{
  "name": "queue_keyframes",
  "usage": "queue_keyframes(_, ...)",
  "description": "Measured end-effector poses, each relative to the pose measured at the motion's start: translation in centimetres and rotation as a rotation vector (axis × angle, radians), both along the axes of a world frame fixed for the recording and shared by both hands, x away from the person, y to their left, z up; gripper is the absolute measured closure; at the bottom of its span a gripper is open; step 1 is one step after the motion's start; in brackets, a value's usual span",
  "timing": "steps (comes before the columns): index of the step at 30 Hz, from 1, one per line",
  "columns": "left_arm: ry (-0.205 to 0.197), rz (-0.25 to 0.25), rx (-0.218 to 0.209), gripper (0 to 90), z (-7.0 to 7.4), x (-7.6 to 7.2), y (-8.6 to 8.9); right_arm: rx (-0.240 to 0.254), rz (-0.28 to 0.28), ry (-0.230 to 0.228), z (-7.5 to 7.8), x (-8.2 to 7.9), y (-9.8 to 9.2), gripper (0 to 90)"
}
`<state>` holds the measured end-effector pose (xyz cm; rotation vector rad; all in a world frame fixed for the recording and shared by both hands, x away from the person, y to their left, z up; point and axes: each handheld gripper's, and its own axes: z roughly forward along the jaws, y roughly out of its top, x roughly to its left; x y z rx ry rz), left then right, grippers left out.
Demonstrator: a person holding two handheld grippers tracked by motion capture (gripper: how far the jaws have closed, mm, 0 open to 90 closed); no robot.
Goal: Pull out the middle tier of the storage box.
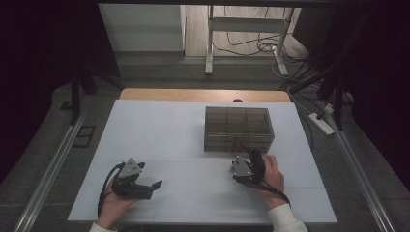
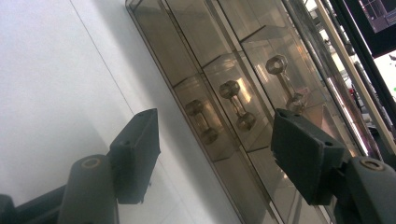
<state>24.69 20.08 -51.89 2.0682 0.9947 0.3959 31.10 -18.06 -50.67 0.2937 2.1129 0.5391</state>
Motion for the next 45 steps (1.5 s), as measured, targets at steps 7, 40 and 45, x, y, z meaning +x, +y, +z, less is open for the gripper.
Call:
queue_keyframes(7, 0.000, 0.000, 0.000, 8.0, 0.0, 0.0, 0.0, -0.011, -0.005, -0.007, 0.0, 0.3, 0.1, 35.2)
queue_keyframes(40, -0.002, 0.000, 0.009, 8.2, -0.1, 0.0, 0.1, -0.056, -0.005, -0.027, -0.3, 1.1, 0.3, 43.6)
queue_keyframes(45, -0.002, -0.001, 0.010, 8.2, -0.1, 0.0, 0.0, -0.067, -0.004, -0.028, -0.5, 1.4, 0.3, 47.1)
